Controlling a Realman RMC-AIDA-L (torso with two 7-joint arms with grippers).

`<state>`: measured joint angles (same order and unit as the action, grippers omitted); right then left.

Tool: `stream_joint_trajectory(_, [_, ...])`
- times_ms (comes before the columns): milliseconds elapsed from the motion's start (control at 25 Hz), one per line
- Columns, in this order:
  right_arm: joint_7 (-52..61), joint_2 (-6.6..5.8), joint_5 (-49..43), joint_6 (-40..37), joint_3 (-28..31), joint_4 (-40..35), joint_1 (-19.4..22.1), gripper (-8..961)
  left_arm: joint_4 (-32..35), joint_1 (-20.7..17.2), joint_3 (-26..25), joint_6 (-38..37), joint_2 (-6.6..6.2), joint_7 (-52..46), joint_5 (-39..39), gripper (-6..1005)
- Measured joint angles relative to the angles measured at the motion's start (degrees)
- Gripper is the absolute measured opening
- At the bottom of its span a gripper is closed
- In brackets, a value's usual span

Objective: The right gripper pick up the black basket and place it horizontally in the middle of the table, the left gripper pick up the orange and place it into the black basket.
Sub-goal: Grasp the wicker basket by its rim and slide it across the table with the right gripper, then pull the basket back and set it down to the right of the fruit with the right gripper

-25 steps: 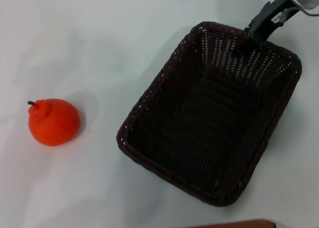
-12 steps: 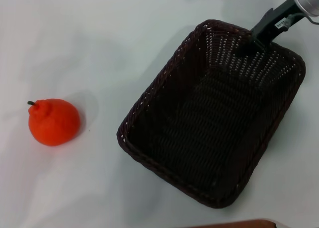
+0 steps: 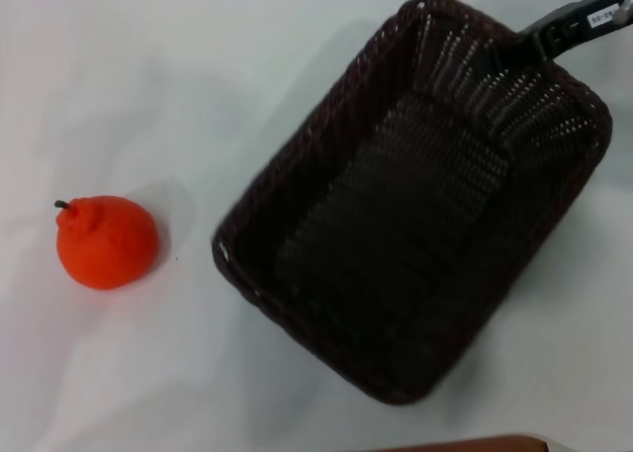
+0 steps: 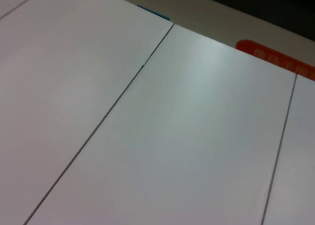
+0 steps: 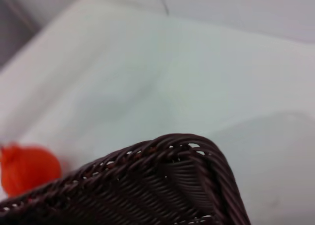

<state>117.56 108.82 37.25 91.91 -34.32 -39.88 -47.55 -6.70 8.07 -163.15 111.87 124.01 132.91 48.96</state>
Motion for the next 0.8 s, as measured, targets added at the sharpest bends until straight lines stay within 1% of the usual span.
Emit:
stream_joint_trajectory(80, [1.83, -0.79, 2.39, -1.3, 2.06, 2.01, 0.98, 169, -0.07, 0.14, 0.04, -0.46, -0.04, 0.0, 0.0, 690])
stream_joint_trajectory(160, [4.34, -1.01, 3.57, -2.99, 4.04, 3.3, 1.77, 163, -0.15, 0.36, 0.11, -1.0, -0.07, 0.0, 0.0, 690])
stream_joint_trajectory(280, [7.8, -0.62, 5.11, -5.41, 6.45, 4.58, 3.02, 164, -0.36, 0.55, 0.28, -1.65, -0.09, 0.0, 0.0, 691])
stream_joint_trajectory(480, [14.07, 0.01, 5.99, -10.8, 7.66, 6.39, 4.57, 163, -0.89, 0.97, 1.44, -2.61, -0.22, 0.06, 0.0, 691])
stream_joint_trajectory(560, [15.49, 0.49, 6.02, -11.8, 7.64, 6.88, 4.9, 163, -1.29, 1.13, 1.51, -2.73, -0.26, 0.06, 0.0, 691])
stream_joint_trajectory(640, [16.71, 1.26, 6.05, -12.62, 7.38, 7.21, 5.02, 163, -1.74, 1.25, 1.52, -2.99, -0.23, 0.07, 0.0, 690])
stream_joint_trajectory(800, [18.25, 3.67, 6.1, -14.32, 7.37, 7.37, 5.03, 163, -2.04, 1.51, 1.52, -3.96, -0.21, 0.07, 0.0, 690])
